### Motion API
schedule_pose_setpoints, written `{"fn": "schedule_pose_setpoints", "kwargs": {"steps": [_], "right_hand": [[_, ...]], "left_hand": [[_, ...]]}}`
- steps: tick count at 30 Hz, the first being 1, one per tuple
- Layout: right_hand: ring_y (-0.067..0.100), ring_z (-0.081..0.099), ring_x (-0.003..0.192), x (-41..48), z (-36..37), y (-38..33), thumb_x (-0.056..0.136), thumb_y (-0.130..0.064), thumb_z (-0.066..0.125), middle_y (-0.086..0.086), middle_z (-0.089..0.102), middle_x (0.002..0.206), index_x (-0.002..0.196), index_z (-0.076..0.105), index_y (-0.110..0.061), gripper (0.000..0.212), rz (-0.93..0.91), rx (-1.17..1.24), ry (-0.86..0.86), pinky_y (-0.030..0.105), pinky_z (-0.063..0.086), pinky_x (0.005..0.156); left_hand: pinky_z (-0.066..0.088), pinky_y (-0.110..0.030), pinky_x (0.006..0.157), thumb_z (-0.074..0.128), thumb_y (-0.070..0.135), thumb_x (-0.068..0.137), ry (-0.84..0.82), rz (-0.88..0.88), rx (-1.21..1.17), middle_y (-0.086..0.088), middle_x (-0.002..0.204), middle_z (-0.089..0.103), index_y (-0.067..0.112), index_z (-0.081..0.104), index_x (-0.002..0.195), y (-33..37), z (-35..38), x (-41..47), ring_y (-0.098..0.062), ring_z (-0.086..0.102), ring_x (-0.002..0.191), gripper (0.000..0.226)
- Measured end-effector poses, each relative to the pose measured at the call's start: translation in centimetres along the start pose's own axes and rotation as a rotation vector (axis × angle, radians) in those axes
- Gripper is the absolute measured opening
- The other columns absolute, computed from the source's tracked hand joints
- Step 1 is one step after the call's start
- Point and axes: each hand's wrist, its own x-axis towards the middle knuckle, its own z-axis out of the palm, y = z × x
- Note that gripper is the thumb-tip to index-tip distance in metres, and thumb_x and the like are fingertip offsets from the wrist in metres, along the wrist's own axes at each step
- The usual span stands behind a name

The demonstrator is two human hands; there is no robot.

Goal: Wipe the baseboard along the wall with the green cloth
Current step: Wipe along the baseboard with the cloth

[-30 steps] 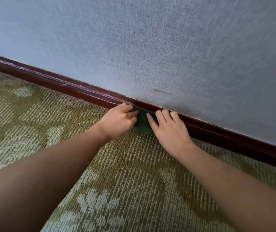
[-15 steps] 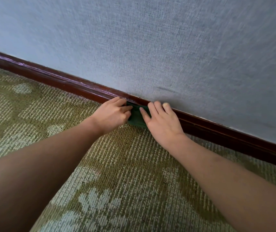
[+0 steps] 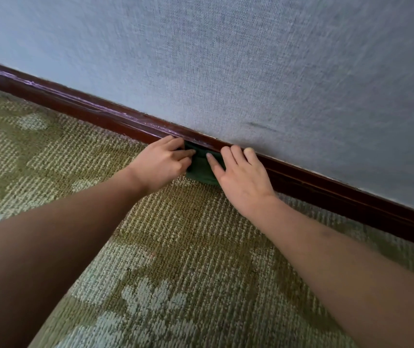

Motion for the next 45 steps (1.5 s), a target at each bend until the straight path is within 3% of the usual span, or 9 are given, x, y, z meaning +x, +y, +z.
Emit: {"fn": "schedule_pose_setpoints", "kwargs": {"steps": [6,13,32,45], "right_hand": [[0.028,0.033,0.106,0.7,-0.6,-1.3,0.090,-0.011,0.040,0.011,0.034,0.112,0.145,0.013,-0.009,0.061,0.003,0.075,-0.002,0.037,0.028,0.089],[0.028,0.034,0.103,-1.3,-0.4,-0.3,0.086,-0.013,0.048,0.012,0.034,0.111,0.145,0.013,-0.010,0.069,0.006,0.048,-0.026,0.037,0.029,0.089],[0.028,0.036,0.106,-4.4,-1.3,3.6,0.092,-0.016,0.040,0.011,0.036,0.114,0.146,0.009,-0.011,0.063,0.097,-0.033,0.009,0.036,0.031,0.088],[0.030,0.032,0.112,-4.0,-0.9,3.3,0.094,-0.016,0.036,0.013,0.032,0.118,0.146,0.004,-0.012,0.061,0.091,-0.016,-0.026,0.038,0.027,0.093]], "left_hand": [[0.052,-0.027,0.063,0.086,0.001,0.046,-0.045,-0.060,0.003,-0.011,0.082,0.073,0.000,0.073,0.071,0.2,-0.6,-0.7,-0.025,0.063,0.067,0.029],[0.052,-0.026,0.064,0.086,0.003,0.051,-0.018,-0.018,0.008,-0.009,0.086,0.073,0.004,0.073,0.071,1.2,-1.4,0.0,-0.024,0.064,0.072,0.024],[0.055,-0.031,0.066,0.084,0.002,0.054,0.070,0.019,0.042,-0.011,0.082,0.072,0.003,0.071,0.067,3.4,-3.8,3.9,-0.026,0.065,0.075,0.018],[0.053,-0.027,0.062,0.083,0.003,0.053,0.020,0.031,0.043,-0.009,0.076,0.072,0.004,0.069,0.062,3.7,-4.1,3.9,-0.025,0.063,0.070,0.016]]}}
